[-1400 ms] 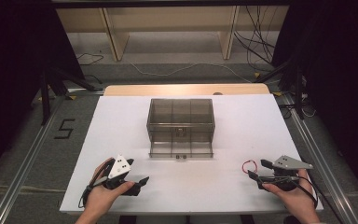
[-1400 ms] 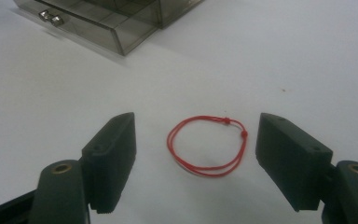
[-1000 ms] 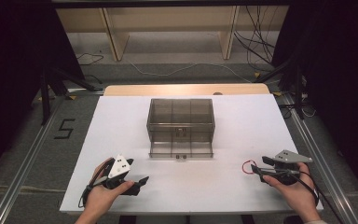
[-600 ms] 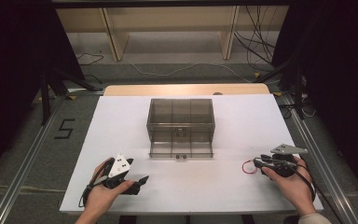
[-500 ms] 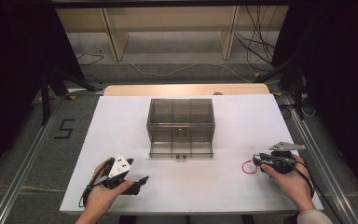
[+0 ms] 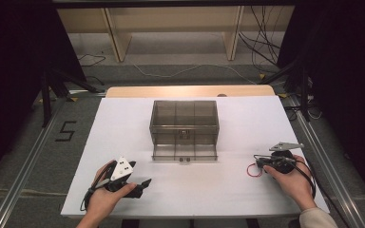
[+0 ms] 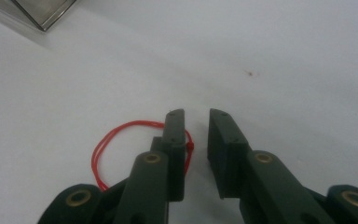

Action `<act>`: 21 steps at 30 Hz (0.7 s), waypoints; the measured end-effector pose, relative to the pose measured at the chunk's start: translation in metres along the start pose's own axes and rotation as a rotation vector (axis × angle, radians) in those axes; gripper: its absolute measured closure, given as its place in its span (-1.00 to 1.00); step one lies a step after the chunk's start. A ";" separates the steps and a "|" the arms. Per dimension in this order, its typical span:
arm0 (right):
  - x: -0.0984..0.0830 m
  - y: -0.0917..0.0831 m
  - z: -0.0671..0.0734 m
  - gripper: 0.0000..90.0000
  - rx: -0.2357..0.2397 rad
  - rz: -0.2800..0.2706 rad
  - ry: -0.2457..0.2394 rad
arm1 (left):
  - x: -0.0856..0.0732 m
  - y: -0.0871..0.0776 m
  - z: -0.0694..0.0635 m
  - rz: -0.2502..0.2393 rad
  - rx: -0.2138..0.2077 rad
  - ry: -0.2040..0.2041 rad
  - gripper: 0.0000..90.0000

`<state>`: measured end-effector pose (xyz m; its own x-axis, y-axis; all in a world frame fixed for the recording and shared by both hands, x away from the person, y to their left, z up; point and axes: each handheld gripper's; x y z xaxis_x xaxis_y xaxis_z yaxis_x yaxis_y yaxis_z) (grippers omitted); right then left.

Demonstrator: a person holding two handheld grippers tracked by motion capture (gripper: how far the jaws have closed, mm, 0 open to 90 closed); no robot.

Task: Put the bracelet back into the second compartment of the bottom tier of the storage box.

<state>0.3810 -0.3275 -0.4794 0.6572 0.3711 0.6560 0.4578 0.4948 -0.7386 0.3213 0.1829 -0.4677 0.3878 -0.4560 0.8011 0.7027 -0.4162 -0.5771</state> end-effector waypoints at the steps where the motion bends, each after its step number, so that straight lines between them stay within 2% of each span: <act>1: 0.000 0.000 0.000 0.74 0.000 0.000 0.000 | 0.000 0.000 0.000 0.000 0.000 0.000 -0.62; 8: 0.000 0.000 0.000 0.90 -0.013 0.001 0.022 | 0.000 0.001 0.000 -0.002 0.001 -0.002 -0.62; 15: 0.000 0.000 0.001 0.93 -0.019 0.000 0.026 | 0.000 0.000 0.000 -0.003 0.003 -0.003 -0.62; 21: 0.001 -0.003 0.002 0.94 -0.022 -0.022 0.029 | 0.000 0.000 0.000 -0.004 0.005 -0.002 -0.62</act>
<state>0.3790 -0.3269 -0.4765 0.6637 0.3377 0.6674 0.4848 0.4853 -0.7276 0.3216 0.1832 -0.4680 0.3864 -0.4530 0.8034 0.7067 -0.4143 -0.5735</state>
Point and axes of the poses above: each handheld gripper's, and its own axes: y roughly forward along the jaws, x roughly out of its top, z roughly to its left, and after that the axes turned 9 degrees about x, right-handed
